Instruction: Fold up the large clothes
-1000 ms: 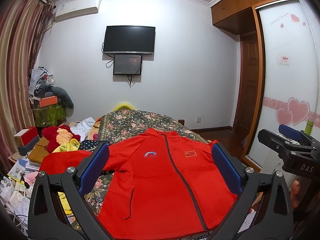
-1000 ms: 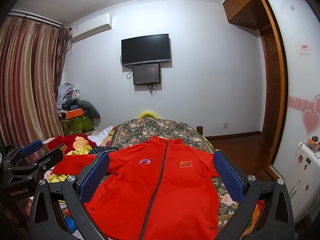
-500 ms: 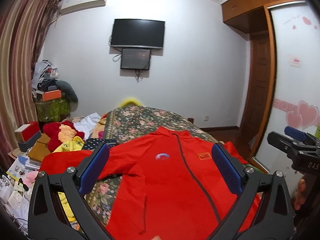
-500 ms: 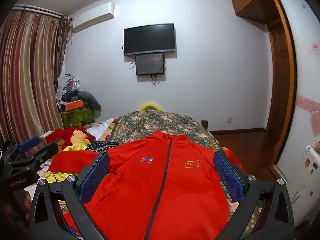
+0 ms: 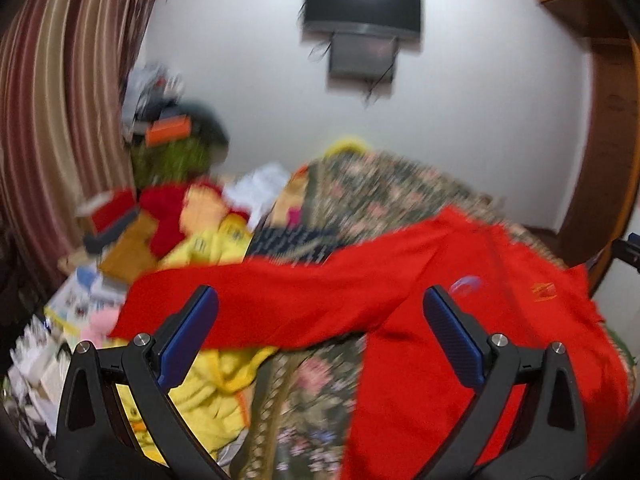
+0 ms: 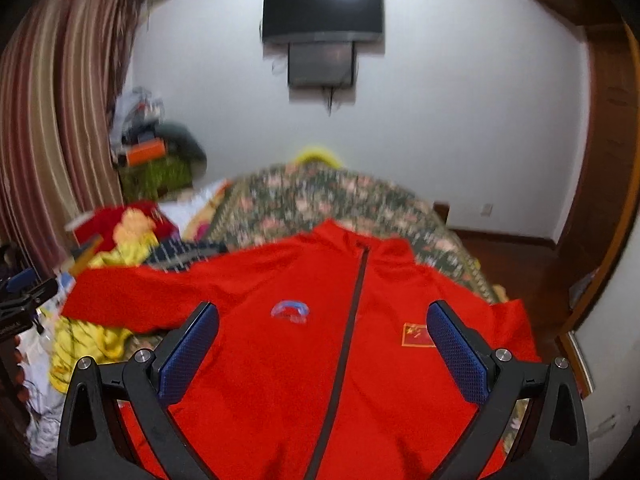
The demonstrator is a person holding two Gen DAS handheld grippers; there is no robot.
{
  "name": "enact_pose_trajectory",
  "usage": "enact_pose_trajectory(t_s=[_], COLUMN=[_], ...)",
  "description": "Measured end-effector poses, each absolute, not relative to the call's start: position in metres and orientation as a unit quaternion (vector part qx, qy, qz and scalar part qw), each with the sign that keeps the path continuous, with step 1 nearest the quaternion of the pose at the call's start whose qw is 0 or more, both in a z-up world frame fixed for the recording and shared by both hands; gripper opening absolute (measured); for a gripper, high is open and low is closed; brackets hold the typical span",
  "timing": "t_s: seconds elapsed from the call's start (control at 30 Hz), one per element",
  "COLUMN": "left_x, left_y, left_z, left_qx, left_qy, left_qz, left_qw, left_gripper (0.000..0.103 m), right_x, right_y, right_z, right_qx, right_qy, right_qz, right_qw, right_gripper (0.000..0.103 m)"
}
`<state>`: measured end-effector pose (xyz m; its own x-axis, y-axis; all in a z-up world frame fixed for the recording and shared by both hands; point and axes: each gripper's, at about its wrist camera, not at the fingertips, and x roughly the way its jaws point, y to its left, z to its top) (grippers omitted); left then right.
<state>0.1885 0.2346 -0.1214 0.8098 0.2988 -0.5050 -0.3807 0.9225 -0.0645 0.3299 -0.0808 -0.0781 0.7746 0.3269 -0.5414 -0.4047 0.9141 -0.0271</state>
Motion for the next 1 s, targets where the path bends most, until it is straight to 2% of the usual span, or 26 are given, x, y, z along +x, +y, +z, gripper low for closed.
enact_pose_trajectory(t_s=[0.3,0.5,0.67,0.73,0.87,0.93,1.0], left_x=[0.202,0.198,0.201,0.203,0.204,0.204,0.206], left_y=[0.354,0.404,0.438,0.45,0.473,0.481,0.484], left_z=[-0.246,-0.286,-0.306,-0.31,-0.314,-0.313,-0.307], left_qx=[-0.235,-0.329,-0.389,-0.401,-0.407,-0.41,-0.396], left_qy=[0.36,0.358,0.332,0.324,0.312,0.304,0.307], left_qz=[0.218,0.22,0.224,0.235,0.263,0.272,0.295], left_qw=[0.876,0.845,0.83,0.824,0.817,0.816,0.814], left_gripper=[0.103,0.098,0.078,0.074,0.061,0.058,0.048], right_x=[0.414,0.426,0.431,0.432,0.435,0.435,0.433], right_y=[-0.052,-0.054,-0.06,-0.062,-0.067,-0.069,-0.07], right_z=[-0.165,-0.194,-0.205,-0.207,-0.208,-0.206,-0.202], right_qx=[-0.1,-0.091,-0.064,-0.055,-0.032,-0.018,-0.009], right_qy=[0.358,0.395,0.418,0.425,0.438,0.443,0.444], right_qz=[0.169,0.17,0.169,0.168,0.167,0.169,0.172], right_qw=[0.913,0.898,0.891,0.888,0.883,0.88,0.879], right_gripper=[0.103,0.103,0.103,0.103,0.103,0.103,0.103])
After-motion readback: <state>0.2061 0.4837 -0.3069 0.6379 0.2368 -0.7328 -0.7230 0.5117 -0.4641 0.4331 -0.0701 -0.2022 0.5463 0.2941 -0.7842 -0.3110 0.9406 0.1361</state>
